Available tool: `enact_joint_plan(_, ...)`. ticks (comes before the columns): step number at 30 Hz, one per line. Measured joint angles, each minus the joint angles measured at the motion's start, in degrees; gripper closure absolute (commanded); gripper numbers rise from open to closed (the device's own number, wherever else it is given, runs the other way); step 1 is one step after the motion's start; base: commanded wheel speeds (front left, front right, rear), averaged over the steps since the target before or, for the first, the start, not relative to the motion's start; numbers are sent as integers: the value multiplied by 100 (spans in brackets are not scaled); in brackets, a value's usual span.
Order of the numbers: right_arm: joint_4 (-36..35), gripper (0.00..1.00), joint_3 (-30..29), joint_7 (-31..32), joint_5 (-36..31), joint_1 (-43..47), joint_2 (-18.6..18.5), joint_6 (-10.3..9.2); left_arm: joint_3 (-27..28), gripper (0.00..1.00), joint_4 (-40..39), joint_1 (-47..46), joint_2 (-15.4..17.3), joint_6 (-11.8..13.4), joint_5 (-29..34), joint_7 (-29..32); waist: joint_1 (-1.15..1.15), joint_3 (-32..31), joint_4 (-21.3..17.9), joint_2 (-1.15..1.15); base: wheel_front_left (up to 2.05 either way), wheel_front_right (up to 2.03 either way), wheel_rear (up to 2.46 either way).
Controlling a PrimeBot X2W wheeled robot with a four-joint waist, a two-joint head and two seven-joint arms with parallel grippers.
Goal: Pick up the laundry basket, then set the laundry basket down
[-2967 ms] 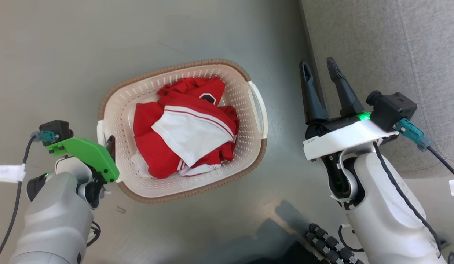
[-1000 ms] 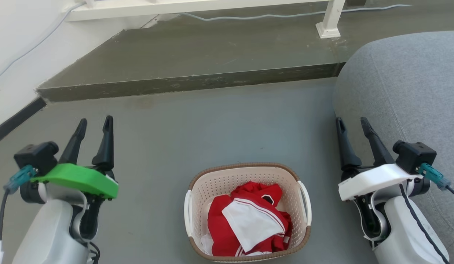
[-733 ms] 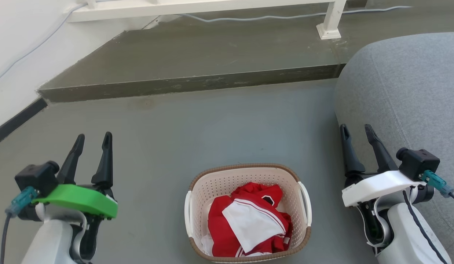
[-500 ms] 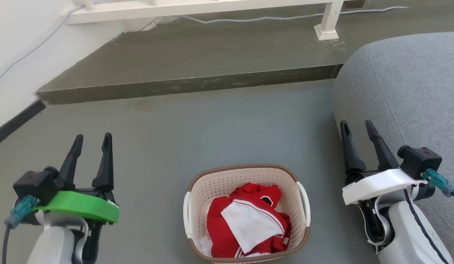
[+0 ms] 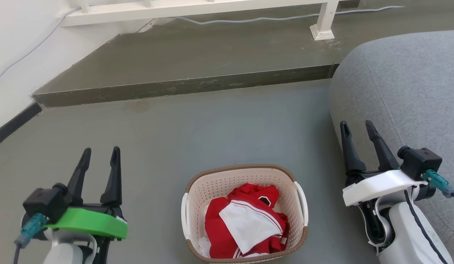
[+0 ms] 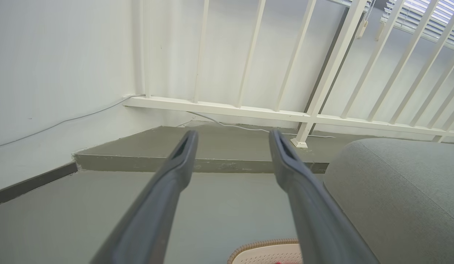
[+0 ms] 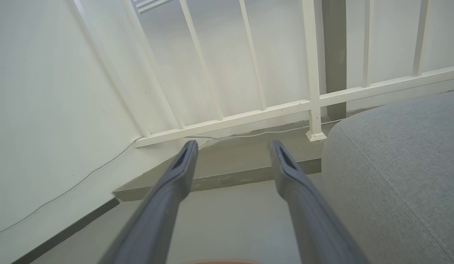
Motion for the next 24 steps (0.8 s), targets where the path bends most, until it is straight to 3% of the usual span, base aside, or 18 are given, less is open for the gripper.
enact_joint_plan(13,-14,0,-46,0,-43,77,16,41,36,0,-192,188,-108,0,68,0,0,13,-34,0,0,0,0)
enact_joint_plan(14,-16,100,-49,0,-43,77,19,43,36,100,-196,204,-114,0,68,0,0,13,-35,0,0,0,0)
enact_joint_plan(24,337,100,13,12,19,389,115,38,-37,100,162,345,-269,7,-52,25,0,10,-36,0,0,0,0)
